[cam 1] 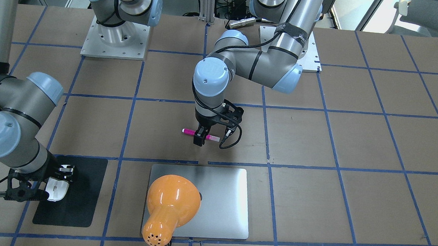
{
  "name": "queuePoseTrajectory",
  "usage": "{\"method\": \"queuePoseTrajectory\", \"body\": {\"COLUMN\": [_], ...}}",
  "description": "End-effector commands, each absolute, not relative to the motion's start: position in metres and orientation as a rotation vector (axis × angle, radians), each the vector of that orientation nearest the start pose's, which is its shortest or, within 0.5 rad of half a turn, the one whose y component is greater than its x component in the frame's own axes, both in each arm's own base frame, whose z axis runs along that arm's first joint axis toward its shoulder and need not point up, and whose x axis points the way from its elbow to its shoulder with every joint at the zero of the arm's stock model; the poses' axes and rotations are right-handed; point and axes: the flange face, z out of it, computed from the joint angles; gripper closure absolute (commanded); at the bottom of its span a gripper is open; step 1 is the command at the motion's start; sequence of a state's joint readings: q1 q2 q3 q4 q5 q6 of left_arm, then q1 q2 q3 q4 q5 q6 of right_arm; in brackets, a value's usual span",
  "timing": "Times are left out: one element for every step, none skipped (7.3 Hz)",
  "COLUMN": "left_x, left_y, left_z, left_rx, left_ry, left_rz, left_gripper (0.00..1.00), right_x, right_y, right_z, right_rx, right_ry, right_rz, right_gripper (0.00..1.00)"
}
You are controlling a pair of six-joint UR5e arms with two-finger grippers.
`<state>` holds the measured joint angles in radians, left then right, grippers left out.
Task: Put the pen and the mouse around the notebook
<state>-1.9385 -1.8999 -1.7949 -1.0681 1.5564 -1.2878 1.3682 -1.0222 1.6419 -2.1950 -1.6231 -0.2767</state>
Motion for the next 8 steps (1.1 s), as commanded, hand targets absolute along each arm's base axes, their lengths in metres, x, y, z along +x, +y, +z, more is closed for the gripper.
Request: {"method": "queuePoseTrajectory", "body": {"left_x": [-0.288,-0.267,-0.242,-0.216,-0.191,-0.173,-0.165,-0.167], "left_y": [-0.471,-0.46,-0.452,-0.455,-0.465,-0.472,-0.477,-0.476], "left_z": [0.328,0.368,0.4,0.429,0.453,0.469,0.478,0.48], "left_rx": [-0.885,-0.671,-0.362,-0.224,-0.103,0.023,0.029,0.032], "left_ry": [3.008,3.051,3.098,3.139,3.159,3.159,3.157,3.16], "left_rz": [0.064,0.108,0.152,0.105,0.03,-0.01,-0.016,-0.008], "left_gripper": [0.22,0.22,0.22,0.22,0.22,0.18,0.04,0.0], "right_x": [-0.003,-0.003,-0.003,-0.001,0.003,0.003,0.002,0.001], "right_y": [-0.655,-0.657,-0.657,-0.658,-0.661,-0.662,-0.663,-0.662], "right_z": [0.191,0.189,0.189,0.185,0.183,0.183,0.183,0.186], "right_rx": [-0.195,-0.188,-0.186,-0.182,-0.167,-0.167,-0.161,-0.164], "right_ry": [3.186,3.184,3.184,3.161,3.113,3.11,3.115,3.128], "right_rz": [0.024,0.025,0.025,0.023,-0.012,-0.021,-0.036,-0.039], "right_gripper": [0.64,0.63,0.6,0.54,0.44,0.29,0.0,0.0]}}
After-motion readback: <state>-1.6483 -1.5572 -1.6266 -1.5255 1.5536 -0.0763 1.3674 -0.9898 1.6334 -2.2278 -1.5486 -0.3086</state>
